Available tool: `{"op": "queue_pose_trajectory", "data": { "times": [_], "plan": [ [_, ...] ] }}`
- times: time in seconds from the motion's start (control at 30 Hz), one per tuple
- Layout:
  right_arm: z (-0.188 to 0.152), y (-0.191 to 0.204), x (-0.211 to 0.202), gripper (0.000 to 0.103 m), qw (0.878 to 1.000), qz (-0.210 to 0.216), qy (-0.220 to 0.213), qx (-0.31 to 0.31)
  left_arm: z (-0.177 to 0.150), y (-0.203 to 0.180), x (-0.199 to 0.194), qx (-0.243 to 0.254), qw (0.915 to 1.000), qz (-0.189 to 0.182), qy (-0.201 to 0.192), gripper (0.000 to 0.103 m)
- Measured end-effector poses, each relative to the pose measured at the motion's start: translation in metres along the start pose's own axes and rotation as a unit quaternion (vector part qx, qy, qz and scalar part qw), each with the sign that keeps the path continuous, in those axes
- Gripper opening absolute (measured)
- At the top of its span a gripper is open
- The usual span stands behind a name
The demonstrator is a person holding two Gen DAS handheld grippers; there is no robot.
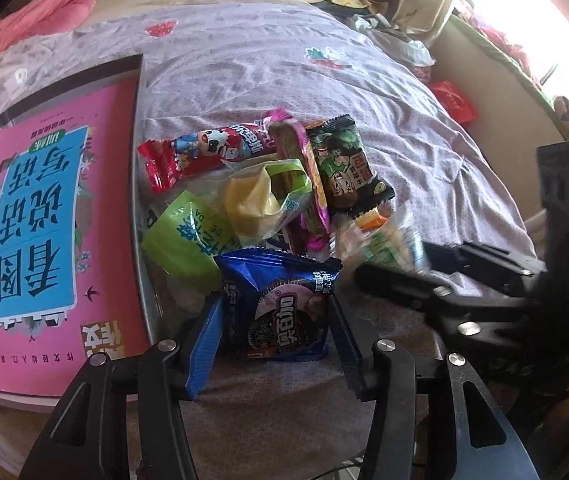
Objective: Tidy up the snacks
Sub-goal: 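Grasp the blue cookie pack with the left tool while the right tool grasps the clear bread bag, then carry the blue cookie pack and bread bag over the pink tray with both tools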
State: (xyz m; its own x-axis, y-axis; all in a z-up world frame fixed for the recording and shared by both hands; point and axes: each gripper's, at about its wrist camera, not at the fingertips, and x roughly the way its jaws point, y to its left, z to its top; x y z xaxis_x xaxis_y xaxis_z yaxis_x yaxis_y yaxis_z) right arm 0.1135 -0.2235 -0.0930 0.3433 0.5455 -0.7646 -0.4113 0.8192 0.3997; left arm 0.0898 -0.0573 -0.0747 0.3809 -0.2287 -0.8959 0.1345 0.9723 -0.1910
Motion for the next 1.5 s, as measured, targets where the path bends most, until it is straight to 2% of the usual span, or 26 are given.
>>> {"op": "queue_pose_trajectory", "data": {
  "times": [0.13,0.37,0.47,0.6,0.83,1.1,1.5],
  "plan": [
    [0.000,0.001,-0.016,0.046,0.999,-0.004,-0.032,0.000,-0.002,-0.006,0.005,0.011,0.9998,0.018,-0.001,0.059],
    [0.002,-0.003,-0.007,0.046,1.000,-0.019,-0.016,0.007,-0.002,-0.014,0.018,0.015,0.9984,0.055,0.004,0.060],
    [0.002,-0.006,-0.013,0.046,0.999,-0.025,-0.032,0.015,-0.002,-0.011,0.024,0.000,0.9980,0.061,0.016,0.054],
    [0.002,-0.009,-0.023,0.046,0.998,-0.028,-0.053,0.025,-0.005,-0.008,0.016,-0.006,0.9989,0.044,0.010,0.053],
    [0.001,0.006,-0.042,0.046,0.995,-0.030,-0.094,0.002,-0.007,0.000,-0.021,-0.016,0.9998,0.005,-0.013,0.053],
    [-0.003,0.025,-0.051,0.046,0.993,-0.032,-0.115,-0.015,-0.006,0.019,-0.061,-0.034,0.9983,-0.011,-0.046,0.053],
    [-0.008,0.061,-0.045,0.046,0.993,-0.018,-0.110,-0.040,-0.014,0.076,-0.092,-0.084,0.9935,0.024,-0.073,0.053]
  ]
}}
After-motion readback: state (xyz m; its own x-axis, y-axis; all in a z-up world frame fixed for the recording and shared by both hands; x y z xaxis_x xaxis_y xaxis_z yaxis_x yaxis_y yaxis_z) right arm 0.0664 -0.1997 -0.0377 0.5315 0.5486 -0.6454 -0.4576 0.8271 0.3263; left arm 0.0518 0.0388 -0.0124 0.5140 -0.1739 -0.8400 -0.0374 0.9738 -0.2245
